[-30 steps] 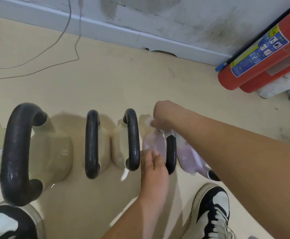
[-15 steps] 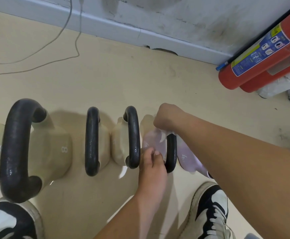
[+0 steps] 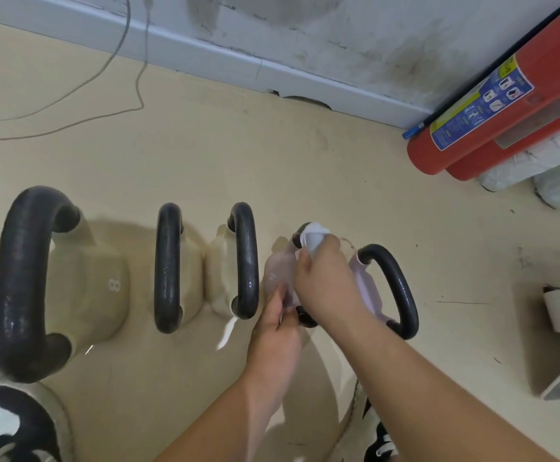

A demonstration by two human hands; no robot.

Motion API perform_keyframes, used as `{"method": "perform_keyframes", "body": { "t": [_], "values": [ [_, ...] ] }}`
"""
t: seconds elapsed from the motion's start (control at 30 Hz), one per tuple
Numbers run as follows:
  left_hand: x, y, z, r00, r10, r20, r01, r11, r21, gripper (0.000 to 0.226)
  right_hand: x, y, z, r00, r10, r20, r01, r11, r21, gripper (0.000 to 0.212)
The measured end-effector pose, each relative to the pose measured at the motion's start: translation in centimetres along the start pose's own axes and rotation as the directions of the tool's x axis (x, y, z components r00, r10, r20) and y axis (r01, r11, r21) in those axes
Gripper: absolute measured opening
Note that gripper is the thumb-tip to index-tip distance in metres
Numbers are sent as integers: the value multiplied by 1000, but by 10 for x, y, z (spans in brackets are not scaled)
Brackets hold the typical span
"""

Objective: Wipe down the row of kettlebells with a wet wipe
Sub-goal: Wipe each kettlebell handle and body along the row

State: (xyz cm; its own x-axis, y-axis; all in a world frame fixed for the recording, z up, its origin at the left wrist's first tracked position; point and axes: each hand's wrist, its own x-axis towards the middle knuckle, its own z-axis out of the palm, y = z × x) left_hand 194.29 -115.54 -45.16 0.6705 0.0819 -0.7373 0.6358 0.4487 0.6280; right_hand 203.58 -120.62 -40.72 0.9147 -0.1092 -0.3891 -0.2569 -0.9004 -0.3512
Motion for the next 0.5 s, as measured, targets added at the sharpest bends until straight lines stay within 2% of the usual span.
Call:
{"method": "perform_keyframes", "body": {
  "t": [0.07,0.13,0.23,0.4,0.5],
  "values": [
    [1,1,-3,1000,4,0,-4,1000,-5,46,-10,11,10,999,-33,-21,34,998,55,29],
    [1,1,-6,1000,4,-11,-4,1000,-7,46,-20,24,20,996,-86,-32,89,986,138,26],
    [-1,3,-9,1000,-1,-19,1,1000,-27,42,-33,42,29,984,-158,-88,167,981,102,15],
    [-6,12,-8,1000,-17,-24,16,997,-72,31,-43,49,32,983,-146,-108,163,972,172,18],
    [-5,12,-7,999,-3,-48,-1,998,-64,31,-39,39,16,953,-194,-231,238,954,184,22]
  ]
}}
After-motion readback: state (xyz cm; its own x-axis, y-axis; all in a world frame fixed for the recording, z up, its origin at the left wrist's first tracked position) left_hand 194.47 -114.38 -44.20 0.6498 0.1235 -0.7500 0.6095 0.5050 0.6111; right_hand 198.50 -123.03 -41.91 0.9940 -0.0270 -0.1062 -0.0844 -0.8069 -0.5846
